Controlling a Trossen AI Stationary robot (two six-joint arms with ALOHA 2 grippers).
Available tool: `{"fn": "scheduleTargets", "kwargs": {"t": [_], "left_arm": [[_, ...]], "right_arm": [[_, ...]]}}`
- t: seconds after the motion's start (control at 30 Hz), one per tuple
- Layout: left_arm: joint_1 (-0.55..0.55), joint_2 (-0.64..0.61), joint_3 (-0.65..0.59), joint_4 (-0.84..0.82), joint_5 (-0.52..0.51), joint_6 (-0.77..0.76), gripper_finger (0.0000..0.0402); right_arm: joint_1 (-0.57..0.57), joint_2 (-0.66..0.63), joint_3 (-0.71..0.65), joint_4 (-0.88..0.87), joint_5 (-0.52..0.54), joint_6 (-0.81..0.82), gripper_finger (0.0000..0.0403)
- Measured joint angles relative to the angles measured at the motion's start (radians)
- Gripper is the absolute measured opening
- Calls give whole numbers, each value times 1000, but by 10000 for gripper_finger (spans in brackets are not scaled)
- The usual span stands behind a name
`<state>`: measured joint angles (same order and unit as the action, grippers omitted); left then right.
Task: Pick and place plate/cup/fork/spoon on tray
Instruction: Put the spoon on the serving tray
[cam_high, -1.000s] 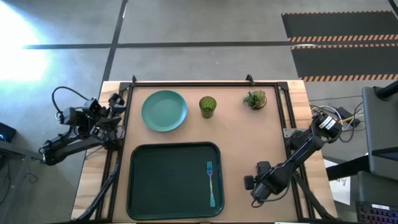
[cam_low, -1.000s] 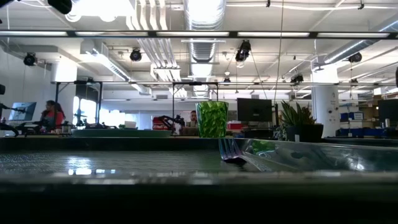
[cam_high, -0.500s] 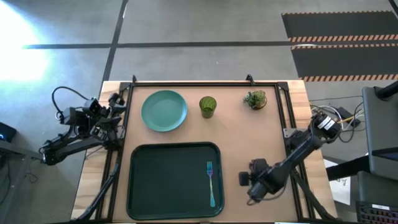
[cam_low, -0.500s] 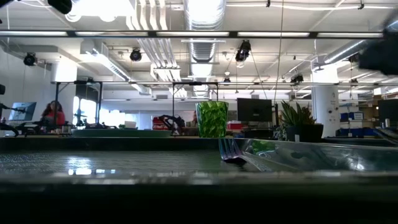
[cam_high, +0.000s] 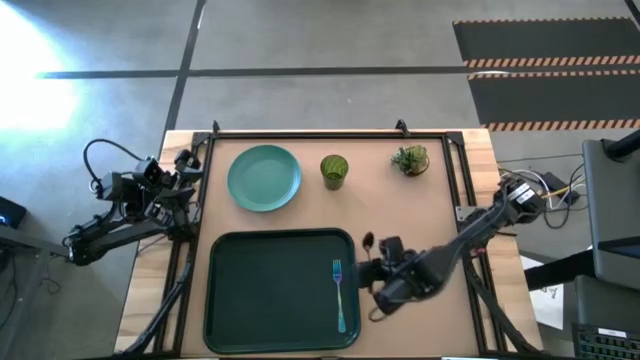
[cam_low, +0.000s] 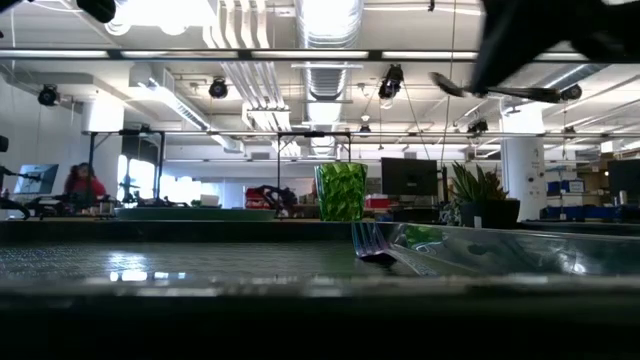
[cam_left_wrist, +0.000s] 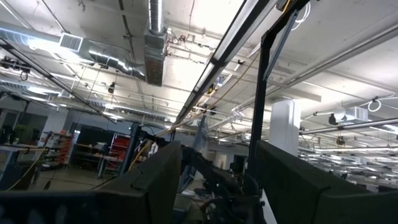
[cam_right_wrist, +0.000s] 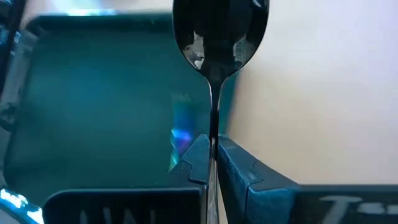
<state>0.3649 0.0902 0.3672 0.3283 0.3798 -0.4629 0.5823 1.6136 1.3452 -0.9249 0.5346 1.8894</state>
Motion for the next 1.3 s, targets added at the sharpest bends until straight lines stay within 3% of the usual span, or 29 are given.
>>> {"fn": "scheduleTargets", "kwargs": {"t": [0.27, 0.47, 0.73, 0.93, 1.3], "left_arm": [[0, 0, 0, -2, 0, 0, 191], [0, 0, 0, -3, 0, 0, 191], [0, 0, 0, -4, 5, 0, 191], [0, 0, 0, -4, 6, 0, 191], [0, 0, 0, -5, 8, 0, 191]], "right_arm": [[-106, 75, 78, 235, -12, -298, 9], [-138, 145, 110, 385, -59, -405, 9], [-137, 256, 158, 397, -136, -323, 9], [-136, 323, 172, 513, -205, -319, 9], [-135, 354, 173, 563, -270, -303, 9]]}}
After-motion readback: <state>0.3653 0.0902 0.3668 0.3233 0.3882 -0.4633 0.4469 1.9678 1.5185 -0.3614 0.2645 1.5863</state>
